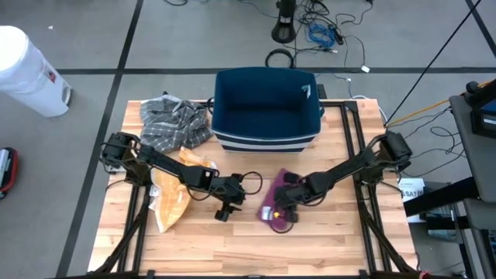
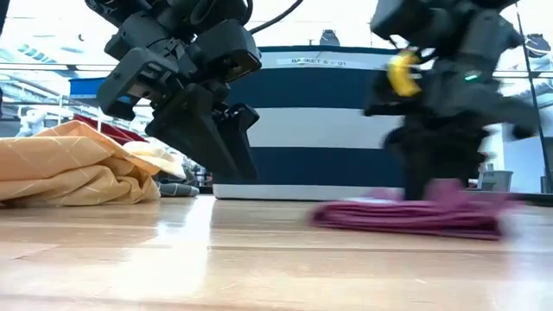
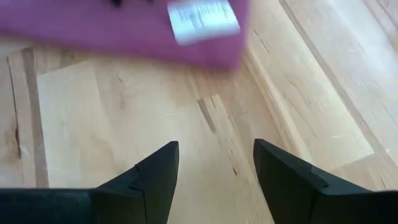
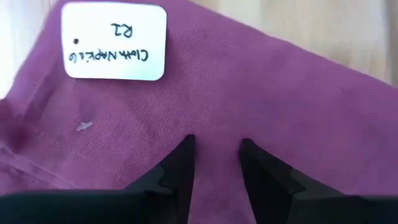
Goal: Fold towel
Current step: Move the purple towel to the right of the table
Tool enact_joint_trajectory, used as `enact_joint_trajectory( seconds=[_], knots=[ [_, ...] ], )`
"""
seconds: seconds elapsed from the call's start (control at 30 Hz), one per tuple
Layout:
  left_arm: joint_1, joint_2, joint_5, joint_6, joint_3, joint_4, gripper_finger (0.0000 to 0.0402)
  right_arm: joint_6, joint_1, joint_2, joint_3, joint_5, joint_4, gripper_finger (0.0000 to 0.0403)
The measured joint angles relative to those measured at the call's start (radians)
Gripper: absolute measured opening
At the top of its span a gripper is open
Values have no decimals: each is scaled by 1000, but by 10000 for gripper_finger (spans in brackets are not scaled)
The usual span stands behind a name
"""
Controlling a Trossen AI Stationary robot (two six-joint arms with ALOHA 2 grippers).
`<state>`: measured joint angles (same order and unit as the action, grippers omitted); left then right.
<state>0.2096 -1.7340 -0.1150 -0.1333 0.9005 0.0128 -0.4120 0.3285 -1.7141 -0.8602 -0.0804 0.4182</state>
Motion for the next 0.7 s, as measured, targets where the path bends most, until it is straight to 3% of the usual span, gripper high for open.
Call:
enact_joint_trajectory(
  seconds=[0.3, 0.47, 0.57, 0.7],
  knots=[
    [-2, 0, 9, -38, 0, 2, 213, -48, 34, 159, 6, 114, 572, 120],
    [-20, 0, 21, -58, 0, 3, 213, -80, 55, 162, 5, 89, 777, 120],
    [-30, 0, 21, -57, 0, 7, 213, -193, 71, 166, -12, 89, 773, 120],
    [-33, 0, 22, -60, 0, 19, 213, -324, 95, 173, -60, 97, 543, 120]
  ],
)
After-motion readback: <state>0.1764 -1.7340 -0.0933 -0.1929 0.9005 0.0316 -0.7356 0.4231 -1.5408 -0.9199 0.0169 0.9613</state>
